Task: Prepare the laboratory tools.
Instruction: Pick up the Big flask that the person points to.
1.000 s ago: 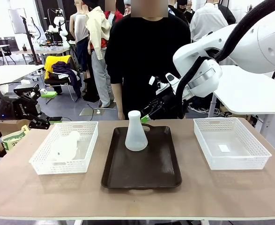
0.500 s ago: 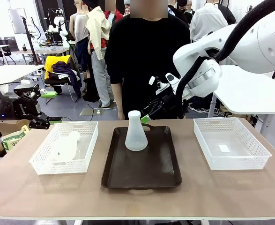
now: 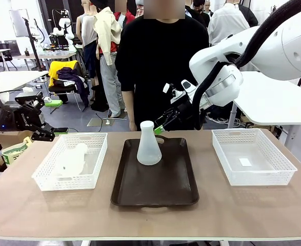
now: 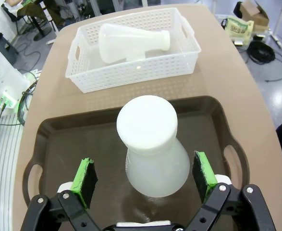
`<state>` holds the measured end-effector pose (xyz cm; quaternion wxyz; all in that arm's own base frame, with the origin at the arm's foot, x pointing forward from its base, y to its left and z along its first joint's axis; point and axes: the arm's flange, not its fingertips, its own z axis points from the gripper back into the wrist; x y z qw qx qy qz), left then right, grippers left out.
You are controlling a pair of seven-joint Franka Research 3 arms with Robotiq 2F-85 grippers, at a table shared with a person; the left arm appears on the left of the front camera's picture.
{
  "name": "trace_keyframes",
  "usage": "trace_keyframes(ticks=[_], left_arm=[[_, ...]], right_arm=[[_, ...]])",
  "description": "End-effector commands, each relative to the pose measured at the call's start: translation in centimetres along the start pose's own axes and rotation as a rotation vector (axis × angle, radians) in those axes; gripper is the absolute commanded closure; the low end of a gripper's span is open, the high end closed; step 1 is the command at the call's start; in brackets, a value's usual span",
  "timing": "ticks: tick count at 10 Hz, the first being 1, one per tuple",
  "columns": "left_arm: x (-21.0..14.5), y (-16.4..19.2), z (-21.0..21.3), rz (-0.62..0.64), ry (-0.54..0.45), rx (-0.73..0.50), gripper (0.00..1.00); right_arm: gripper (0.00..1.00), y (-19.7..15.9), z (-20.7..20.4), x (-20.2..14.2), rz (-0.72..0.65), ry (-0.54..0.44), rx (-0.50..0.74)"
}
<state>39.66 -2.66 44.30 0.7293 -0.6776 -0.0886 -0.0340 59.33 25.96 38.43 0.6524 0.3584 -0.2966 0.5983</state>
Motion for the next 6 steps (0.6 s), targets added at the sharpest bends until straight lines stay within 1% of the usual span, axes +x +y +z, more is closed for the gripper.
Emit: trace_keyframes(ticks=[1,2,4,5,6], left_arm=[[-0.1,0.0,0.1,-0.013,-0.004,-0.003,0.00],[-0.1,0.0,0.1,-0.013,-0.004,-0.003,0.00],[-0.1,0.0,0.1,-0.013,-0.004,-0.003,0.00],[-0.1,0.0,0.1,-0.013,-0.004,-0.003,0.00],[-0.1,0.0,0.1,-0.013,-0.004,-0.003,0.00]], right_arm=[[0.00,0.0,0.0,0.0,0.000,0.000,0.000],[0.00,-0.3,1.5,-0.3,-0.014,-0.009,0.042],[0.00,-0.2,6.8,-0.7,-0.015,-0.002,0.026],[0.00,0.1,9.6,-0.6,-0.012,0.011,-0.017],[0.00,0.5,12.2,-0.8,0.014,0.057,-0.068]])
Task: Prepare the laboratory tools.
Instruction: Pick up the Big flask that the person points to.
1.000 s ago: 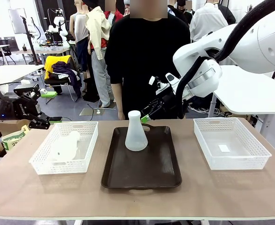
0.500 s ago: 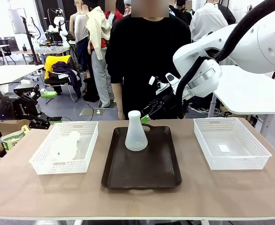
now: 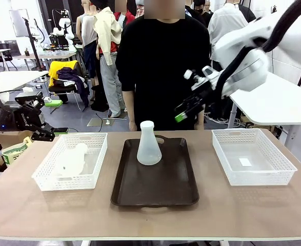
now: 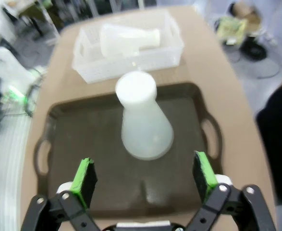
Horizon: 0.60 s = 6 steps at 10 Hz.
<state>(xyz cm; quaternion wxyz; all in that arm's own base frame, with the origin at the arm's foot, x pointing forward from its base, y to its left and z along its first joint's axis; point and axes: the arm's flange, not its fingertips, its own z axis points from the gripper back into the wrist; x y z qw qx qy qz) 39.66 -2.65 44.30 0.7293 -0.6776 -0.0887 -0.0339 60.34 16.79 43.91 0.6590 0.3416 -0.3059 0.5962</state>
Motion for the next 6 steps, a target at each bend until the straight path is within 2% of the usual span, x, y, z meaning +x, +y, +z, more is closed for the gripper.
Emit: trace_keyframes(ticks=[1,6], left_arm=[[-0.1,0.0,0.1,-0.013,-0.004,-0.003,0.00],[-0.1,0.0,0.1,-0.013,-0.004,-0.003,0.00]], right_arm=[[0.00,1.3,3.7,-0.6,-0.005,0.060,-0.069],[0.00,5.2,14.1,-4.3,-0.151,0.000,-0.337]])
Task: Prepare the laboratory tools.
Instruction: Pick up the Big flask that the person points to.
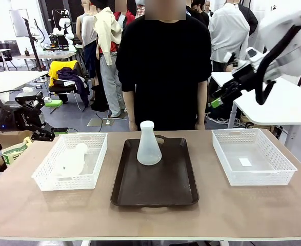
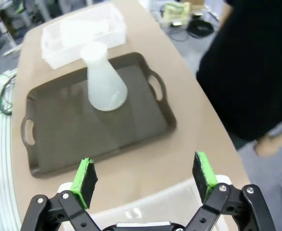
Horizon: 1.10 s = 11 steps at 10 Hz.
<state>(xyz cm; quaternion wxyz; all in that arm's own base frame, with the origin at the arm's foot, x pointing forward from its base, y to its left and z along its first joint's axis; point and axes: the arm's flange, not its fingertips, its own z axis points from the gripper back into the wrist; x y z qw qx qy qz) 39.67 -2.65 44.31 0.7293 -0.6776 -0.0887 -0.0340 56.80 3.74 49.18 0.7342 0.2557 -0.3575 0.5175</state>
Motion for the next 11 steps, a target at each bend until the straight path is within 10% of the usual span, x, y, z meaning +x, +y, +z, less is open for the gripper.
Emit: trace_keyframes(ticks=[1,7,11], left_arm=[[-0.1,0.0,0.1,-0.013,-0.004,-0.003,0.00],[-0.1,0.0,0.1,-0.013,-0.004,-0.003,0.00],[-0.1,0.0,0.1,-0.013,-0.004,-0.003,0.00]], right_arm=[[0.00,2.0,2.6,-2.1,-0.090,-0.041,-0.102],[0.00,1.1,4.1,-5.3,-0.121,-0.190,-0.083],[0.00,1.5,5.2,-5.3,-0.152,-0.096,-0.111]])
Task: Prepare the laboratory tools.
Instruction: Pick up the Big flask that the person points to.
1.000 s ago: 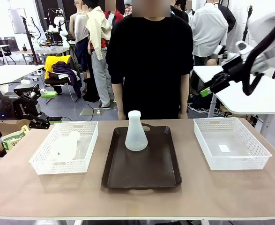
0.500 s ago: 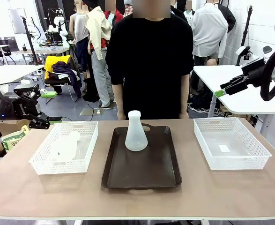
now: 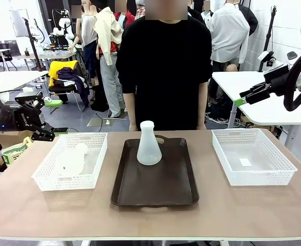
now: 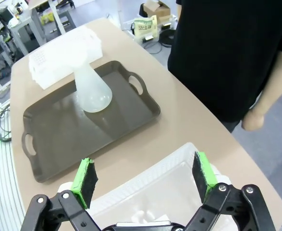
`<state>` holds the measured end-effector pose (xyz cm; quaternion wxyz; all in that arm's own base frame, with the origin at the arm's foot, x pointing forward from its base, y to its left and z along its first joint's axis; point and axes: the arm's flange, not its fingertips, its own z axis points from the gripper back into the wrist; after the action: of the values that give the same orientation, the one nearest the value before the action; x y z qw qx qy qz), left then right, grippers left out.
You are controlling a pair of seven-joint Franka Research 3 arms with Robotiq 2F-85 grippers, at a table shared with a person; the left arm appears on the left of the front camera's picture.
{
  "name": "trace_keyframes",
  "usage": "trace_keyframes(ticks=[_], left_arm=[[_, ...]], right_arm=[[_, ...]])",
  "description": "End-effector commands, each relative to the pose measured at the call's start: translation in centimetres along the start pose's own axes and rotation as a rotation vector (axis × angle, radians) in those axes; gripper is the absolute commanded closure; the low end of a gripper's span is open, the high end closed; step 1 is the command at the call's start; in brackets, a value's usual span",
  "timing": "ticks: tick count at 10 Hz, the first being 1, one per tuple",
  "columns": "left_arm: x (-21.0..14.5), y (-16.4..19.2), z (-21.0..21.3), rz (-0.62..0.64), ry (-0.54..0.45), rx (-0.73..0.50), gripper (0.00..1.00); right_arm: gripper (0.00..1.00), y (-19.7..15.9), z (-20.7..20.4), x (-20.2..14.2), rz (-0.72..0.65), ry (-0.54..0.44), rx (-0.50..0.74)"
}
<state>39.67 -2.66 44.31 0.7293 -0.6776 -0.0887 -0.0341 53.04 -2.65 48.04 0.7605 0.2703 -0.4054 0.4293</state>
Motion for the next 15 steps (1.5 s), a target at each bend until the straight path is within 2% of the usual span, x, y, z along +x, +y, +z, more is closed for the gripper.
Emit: trace_keyframes(ticks=[1,15], left_arm=[[-0.07,-0.03,0.11,-0.013,-0.004,-0.003,0.00],[-0.07,-0.03,0.11,-0.013,-0.004,-0.003,0.00]], right_arm=[[0.00,0.08,0.19,0.12,-0.007,0.016,-0.008],[0.00,0.08,0.19,0.12,-0.007,0.016,-0.008]])
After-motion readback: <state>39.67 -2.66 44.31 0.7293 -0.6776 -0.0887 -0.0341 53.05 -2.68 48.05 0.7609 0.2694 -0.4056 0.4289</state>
